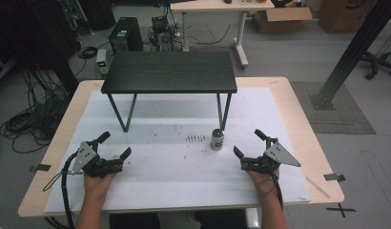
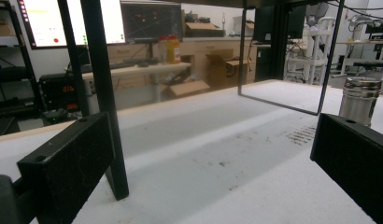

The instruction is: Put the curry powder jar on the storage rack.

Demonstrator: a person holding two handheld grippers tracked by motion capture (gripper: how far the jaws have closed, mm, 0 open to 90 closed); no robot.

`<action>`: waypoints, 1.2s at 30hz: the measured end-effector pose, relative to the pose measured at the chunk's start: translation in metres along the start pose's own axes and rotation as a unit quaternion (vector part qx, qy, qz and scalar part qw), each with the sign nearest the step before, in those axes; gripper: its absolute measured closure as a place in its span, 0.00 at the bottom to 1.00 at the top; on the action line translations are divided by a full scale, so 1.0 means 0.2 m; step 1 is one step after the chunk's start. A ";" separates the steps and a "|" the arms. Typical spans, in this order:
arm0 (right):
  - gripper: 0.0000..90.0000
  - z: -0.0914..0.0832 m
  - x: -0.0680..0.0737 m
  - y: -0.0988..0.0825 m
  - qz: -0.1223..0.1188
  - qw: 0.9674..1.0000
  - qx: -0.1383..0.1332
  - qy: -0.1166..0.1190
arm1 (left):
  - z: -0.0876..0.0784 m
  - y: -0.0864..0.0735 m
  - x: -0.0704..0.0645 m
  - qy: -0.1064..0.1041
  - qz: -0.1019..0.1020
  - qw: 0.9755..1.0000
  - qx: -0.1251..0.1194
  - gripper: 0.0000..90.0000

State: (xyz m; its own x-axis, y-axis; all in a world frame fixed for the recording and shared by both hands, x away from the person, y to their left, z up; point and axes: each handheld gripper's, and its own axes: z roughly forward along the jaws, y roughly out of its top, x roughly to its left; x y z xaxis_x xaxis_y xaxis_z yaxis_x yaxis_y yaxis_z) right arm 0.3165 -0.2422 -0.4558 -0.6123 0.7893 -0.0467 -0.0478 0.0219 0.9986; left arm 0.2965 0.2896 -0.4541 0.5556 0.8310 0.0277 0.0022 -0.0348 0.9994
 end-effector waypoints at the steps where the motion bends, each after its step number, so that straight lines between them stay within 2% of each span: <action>1: 0.00 0.00 0.00 0.00 0.000 1.000 0.001 0.001 | 0.00 0.00 0.00 0.000 -0.001 1.000 0.000 0.00; 28: 0.00 0.00 0.00 0.00 0.003 1.000 -0.003 0.005 | 0.00 0.00 0.00 0.000 -0.003 1.000 0.000 0.00; 31: 0.00 0.00 -0.01 0.00 0.008 1.000 -0.005 0.004 | 0.00 0.00 0.00 0.000 -0.004 1.000 0.001 0.00; 32: 0.00 0.00 -0.02 0.00 0.021 1.000 -0.001 0.004 | 0.00 0.00 0.00 0.000 -0.004 1.000 0.001 0.00; 36: 0.00 0.01 -0.03 0.01 0.035 0.999 0.010 0.009 | 0.00 0.00 0.00 0.000 -0.004 1.000 0.001 0.00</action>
State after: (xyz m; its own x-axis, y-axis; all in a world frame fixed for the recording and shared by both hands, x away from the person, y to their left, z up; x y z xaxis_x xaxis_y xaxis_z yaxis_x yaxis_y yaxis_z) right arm 0.3208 -0.2461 -0.4544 -0.6272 0.7785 0.0226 0.0109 -0.0202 0.9997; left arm 0.2971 0.2901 -0.4539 0.5556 0.8312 0.0204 0.0073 -0.0294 0.9995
